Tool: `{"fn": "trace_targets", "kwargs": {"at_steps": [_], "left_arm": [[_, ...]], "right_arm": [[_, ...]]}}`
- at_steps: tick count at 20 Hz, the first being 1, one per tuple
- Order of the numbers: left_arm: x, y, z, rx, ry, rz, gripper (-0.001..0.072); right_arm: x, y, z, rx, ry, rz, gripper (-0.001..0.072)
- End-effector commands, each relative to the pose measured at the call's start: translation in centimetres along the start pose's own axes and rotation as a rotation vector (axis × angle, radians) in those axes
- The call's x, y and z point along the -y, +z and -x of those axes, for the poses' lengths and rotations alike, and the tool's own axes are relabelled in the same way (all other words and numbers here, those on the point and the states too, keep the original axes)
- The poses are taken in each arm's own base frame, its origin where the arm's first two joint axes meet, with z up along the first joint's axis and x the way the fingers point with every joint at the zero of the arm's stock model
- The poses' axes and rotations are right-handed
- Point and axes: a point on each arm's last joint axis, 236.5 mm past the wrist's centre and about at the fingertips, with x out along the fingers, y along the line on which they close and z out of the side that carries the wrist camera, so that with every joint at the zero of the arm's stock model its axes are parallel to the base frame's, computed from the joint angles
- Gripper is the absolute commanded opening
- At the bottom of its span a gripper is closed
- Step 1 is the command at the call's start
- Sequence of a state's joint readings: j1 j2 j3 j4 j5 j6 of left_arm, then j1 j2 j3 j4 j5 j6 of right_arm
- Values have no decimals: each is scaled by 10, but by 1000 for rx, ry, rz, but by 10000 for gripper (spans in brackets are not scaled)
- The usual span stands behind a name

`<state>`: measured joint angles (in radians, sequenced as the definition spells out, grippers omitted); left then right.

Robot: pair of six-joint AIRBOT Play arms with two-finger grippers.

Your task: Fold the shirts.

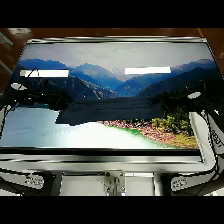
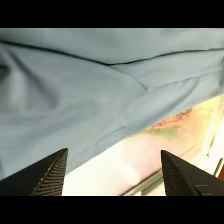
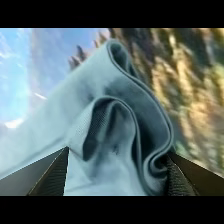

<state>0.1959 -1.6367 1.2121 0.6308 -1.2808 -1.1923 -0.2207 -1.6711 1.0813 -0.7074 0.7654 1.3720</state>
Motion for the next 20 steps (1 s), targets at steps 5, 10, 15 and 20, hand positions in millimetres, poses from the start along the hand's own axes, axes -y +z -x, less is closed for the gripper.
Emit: {"fn": "trace_targets", "kwargs": {"at_steps": [5,10,15,20], "left_arm": [[12,-2,-5,-7,-33,-35,659],[24,-5,-20,-18,-32,-83,103],[86,-14,-91,23,-43,-202,42],[146,-59,-180,46,-42,-322,41]], "right_arm": [[-7,-4,-14,-23,67,-85,61],[-48,-5,41,-19,121,105,64],[-117,-38,127,-22,235,237,64],[-157,-85,208,-5,275,314,64]]}}
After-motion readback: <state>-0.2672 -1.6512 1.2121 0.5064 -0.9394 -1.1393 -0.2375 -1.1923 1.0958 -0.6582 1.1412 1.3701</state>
